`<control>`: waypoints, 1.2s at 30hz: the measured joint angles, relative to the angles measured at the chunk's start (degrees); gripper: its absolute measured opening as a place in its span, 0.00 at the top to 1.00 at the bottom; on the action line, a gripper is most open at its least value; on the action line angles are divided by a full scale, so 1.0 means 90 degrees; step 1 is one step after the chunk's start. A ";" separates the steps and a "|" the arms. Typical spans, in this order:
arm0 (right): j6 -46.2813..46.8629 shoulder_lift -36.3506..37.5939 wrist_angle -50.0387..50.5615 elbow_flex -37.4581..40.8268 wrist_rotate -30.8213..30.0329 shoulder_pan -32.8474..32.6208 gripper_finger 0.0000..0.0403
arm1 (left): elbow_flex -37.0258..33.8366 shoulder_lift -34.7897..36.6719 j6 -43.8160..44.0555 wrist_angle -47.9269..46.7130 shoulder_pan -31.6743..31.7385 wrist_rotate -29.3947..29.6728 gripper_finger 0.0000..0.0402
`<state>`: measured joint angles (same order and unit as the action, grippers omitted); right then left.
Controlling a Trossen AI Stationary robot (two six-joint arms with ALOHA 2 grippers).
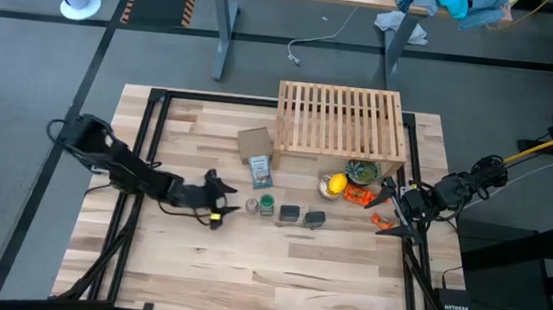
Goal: Shelf spices
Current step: Put the green seasoning bottle on the shelf
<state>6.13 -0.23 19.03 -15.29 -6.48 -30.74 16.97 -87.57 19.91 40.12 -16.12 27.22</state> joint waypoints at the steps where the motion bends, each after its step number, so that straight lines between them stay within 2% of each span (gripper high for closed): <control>1: 0.0003 0.0000 0.0000 0.0000 0.0000 0.0000 0.15 | 0.0140 -0.0193 -0.0150 0.0005 0.0026 0.0075 0.35; 8: 0.0007 0.0000 0.0004 0.0000 0.0169 0.0000 0.15 | 0.0761 -0.0892 -0.0213 -0.0002 0.0187 0.0124 0.35; 20: 0.0007 0.0000 0.0066 0.0000 0.0175 0.0000 0.15 | 0.0916 -0.0950 0.0300 0.0003 -0.0155 0.0079 0.35; 24: 0.0007 0.0000 0.0066 0.0000 0.0173 0.0000 0.15 | 0.0916 -0.0950 0.0384 0.0361 -0.0292 0.0127 0.35; 29: 0.0005 0.0000 0.0058 0.0000 0.0175 0.0000 0.15 | 0.0975 -0.0950 -0.0244 0.1229 -0.0504 0.0128 0.35; 36: 0.0002 0.0000 0.0056 0.0000 0.0061 0.0000 0.15 | 0.1434 -0.0950 -0.1257 0.1265 -0.0262 0.0283 0.35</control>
<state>6.15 -0.23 19.53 -15.29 -5.94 -30.74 29.87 -96.12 8.60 51.51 -18.48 29.77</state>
